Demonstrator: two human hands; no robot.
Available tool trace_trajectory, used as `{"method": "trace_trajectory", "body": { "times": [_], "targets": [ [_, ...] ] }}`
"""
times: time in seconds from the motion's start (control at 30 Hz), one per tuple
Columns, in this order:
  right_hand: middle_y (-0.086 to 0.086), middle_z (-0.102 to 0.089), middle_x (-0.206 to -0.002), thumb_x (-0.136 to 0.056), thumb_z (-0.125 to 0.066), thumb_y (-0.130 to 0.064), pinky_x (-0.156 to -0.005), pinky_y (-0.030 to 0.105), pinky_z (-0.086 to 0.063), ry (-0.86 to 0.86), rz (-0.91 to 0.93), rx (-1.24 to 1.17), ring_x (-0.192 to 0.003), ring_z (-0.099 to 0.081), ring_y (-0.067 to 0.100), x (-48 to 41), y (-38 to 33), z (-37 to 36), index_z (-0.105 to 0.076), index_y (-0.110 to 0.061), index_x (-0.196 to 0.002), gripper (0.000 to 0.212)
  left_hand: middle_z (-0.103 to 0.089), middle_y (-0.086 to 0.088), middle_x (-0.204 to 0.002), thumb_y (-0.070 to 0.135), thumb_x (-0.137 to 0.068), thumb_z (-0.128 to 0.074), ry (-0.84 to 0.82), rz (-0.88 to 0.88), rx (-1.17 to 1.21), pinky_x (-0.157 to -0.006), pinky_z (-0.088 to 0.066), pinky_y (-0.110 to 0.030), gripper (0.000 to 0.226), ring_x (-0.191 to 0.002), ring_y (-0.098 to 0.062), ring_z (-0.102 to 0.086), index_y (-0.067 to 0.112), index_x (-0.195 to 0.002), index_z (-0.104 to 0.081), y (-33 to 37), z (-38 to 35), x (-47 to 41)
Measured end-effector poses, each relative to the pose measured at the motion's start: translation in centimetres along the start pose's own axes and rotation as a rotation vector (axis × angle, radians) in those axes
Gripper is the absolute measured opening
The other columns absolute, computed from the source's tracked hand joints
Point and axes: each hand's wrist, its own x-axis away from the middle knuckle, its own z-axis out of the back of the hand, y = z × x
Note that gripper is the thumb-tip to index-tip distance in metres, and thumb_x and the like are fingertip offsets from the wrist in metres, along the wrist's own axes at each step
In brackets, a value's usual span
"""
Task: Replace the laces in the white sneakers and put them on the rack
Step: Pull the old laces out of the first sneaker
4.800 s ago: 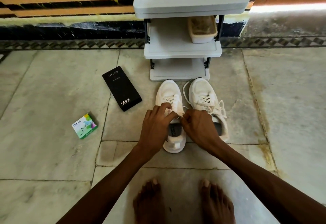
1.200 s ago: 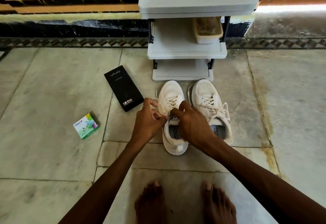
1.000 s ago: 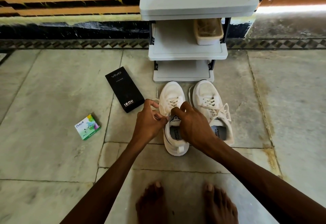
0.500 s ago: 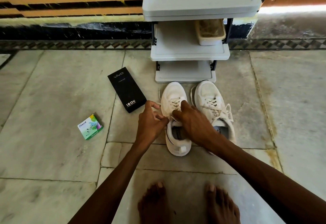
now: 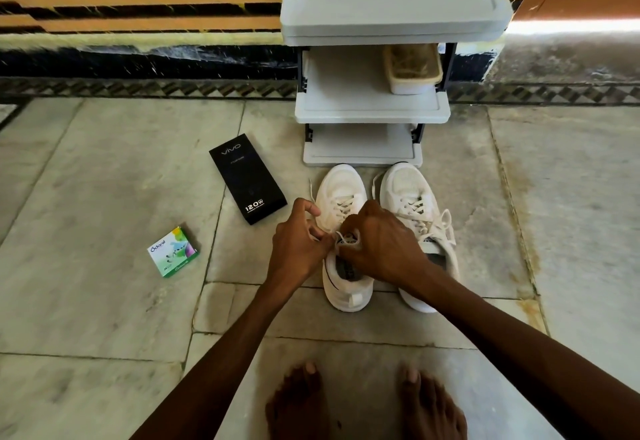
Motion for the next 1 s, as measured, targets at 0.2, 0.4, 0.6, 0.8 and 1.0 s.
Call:
{"method": "trace_trajectory", "body": {
  "times": [0.2,0.4,0.6,0.8,1.0],
  "targets": [
    [0.007,-0.059,-0.11,-0.09,-0.064,-0.034,-0.072,0.029,-0.046,0.137,0.083,0.001,-0.097,-0.06,0.024,-1.2,0.3,-0.5,-0.075,-0.02,-0.101,0.021,-0.071,0.001,-0.078,0.03,-0.08,-0.079,-0.073,0.0,0.107,-0.074,-0.061,-0.045,0.04,-0.076,-0.019,-0.07,0.028,-0.107,-0.05,-0.6,0.5,0.0],
    [0.01,-0.059,-0.113,-0.092,-0.059,-0.036,-0.078,0.034,-0.053,0.021,0.17,0.114,-0.094,-0.06,0.024,-2.3,0.1,-0.6,-0.071,-0.008,-0.098,0.03,-0.071,-0.004,-0.084,0.026,-0.081,-0.077,-0.06,0.003,0.094,-0.078,-0.06,-0.045,0.041,-0.078,-0.022,-0.069,0.025,-0.11,-0.049,-0.2,0.2,0.2],
    [-0.001,-0.06,-0.083,-0.085,-0.065,-0.023,-0.06,0.028,-0.044,-0.519,0.457,0.16,-0.069,-0.053,0.012,-1.0,1.4,3.4,-0.054,-0.024,-0.067,0.021,-0.069,0.001,-0.086,0.028,-0.083,-0.077,0.045,-0.045,-0.057,-0.071,-0.055,-0.027,0.04,-0.077,-0.012,-0.065,0.027,-0.111,-0.048,0.0,-0.1,0.5],
    [0.004,-0.072,-0.085,-0.09,-0.063,-0.025,-0.068,0.029,-0.052,-0.421,0.267,0.199,-0.076,-0.066,0.019,-1.8,2.7,4.1,-0.076,-0.015,-0.089,0.016,-0.068,0.002,-0.082,0.026,-0.082,-0.077,0.039,0.002,-0.018,-0.075,-0.059,-0.037,0.039,-0.076,-0.014,-0.066,0.029,-0.108,-0.049,0.0,-0.1,0.6],
    [0.003,-0.072,-0.087,-0.091,-0.062,-0.037,-0.061,0.025,-0.04,-0.046,0.178,0.066,-0.072,-0.062,0.016,-1.9,0.7,1.1,-0.075,-0.021,-0.094,0.021,-0.071,-0.002,-0.088,0.028,-0.083,-0.077,-0.028,0.0,0.0,-0.078,-0.06,-0.041,0.042,-0.08,-0.019,-0.069,0.028,-0.113,-0.047,0.0,0.1,0.3]
  ]
}}
